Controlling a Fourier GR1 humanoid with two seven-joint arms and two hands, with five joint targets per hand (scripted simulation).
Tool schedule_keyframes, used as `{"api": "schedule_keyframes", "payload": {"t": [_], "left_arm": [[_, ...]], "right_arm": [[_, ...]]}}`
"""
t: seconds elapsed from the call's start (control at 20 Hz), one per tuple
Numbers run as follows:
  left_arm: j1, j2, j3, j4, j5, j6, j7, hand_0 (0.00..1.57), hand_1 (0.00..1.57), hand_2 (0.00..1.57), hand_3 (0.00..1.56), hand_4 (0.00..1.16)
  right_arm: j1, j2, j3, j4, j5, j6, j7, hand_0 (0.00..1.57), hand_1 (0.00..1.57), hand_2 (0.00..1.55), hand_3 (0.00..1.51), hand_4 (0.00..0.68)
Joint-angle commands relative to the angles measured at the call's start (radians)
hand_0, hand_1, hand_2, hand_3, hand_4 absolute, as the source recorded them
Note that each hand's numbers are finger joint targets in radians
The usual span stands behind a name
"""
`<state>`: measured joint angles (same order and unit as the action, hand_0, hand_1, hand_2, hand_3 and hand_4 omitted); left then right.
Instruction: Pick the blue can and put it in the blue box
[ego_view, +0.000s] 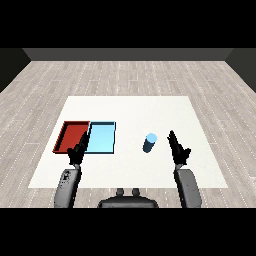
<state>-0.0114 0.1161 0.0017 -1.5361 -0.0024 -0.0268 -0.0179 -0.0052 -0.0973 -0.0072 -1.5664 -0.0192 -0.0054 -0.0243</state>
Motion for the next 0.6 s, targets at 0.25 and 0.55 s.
{"api": "schedule_keyframes", "payload": {"t": [0.25,0.55], "left_arm": [[-0.023,-0.041,-0.019,0.01,-0.03,0.01,0.02,0.0,0.0,0.0,0.0,0.0],[0.02,-0.099,0.049,-0.086,0.108,-0.05,-0.376,0.0,0.0,0.0,0.0,0.0]], "right_arm": [[-0.083,-0.125,-0.152,0.158,-0.064,0.135,-0.072,0.0,0.0,0.0,0.0,0.0],[-0.072,-0.055,-0.144,0.048,-0.234,0.269,-0.242,0.0,0.0,0.0,0.0,0.0]]}}
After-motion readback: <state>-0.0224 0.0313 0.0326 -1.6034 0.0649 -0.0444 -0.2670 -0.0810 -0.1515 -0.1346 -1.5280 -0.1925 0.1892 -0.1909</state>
